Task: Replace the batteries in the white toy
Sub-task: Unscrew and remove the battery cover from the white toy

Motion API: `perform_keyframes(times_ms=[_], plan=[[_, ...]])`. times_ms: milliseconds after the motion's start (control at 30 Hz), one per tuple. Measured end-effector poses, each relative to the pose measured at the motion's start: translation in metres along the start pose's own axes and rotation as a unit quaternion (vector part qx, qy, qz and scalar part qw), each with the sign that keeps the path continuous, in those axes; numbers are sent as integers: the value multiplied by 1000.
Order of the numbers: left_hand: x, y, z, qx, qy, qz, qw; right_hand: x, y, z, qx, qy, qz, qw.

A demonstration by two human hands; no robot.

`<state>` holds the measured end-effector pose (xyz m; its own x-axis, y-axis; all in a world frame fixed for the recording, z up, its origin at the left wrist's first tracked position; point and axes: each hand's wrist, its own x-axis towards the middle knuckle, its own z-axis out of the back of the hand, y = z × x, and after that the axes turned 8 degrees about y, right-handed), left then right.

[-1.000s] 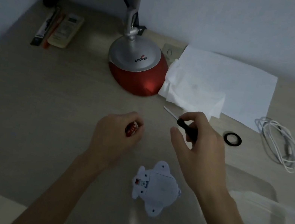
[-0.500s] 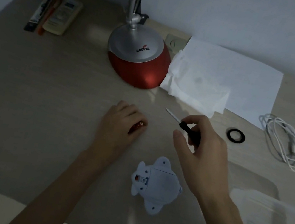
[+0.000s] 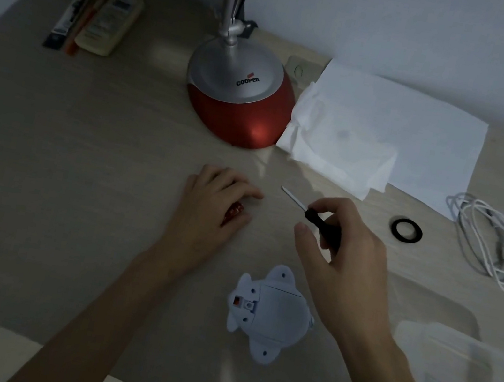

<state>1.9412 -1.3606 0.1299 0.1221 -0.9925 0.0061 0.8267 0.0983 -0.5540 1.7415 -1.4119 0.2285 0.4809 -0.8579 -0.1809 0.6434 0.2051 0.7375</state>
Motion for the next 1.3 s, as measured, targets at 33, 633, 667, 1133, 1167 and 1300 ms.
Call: perform_keyframes(times_ms=[33,633,667,1133,1167,1300], plan=[[0,0,1,-6,0,2,1000,0,0,0,0,0,1,1000],[1,-1,0,4,2,8,1000,0,-5,1,0,4,2,1000],[0,-1,0,2,2,9,1000,0,-6,1,0,5,0,1000],[-8,-4,4,-83,-33,8,996,-5,-3,15,8,-13,10,1000],[-12,-6,7,-90,-42,12,995,-6,-2,17,9,-15,13,1000],[-38,-24,22,-118,-64,-1,991,-10,1,27,10,-27,26,999]])
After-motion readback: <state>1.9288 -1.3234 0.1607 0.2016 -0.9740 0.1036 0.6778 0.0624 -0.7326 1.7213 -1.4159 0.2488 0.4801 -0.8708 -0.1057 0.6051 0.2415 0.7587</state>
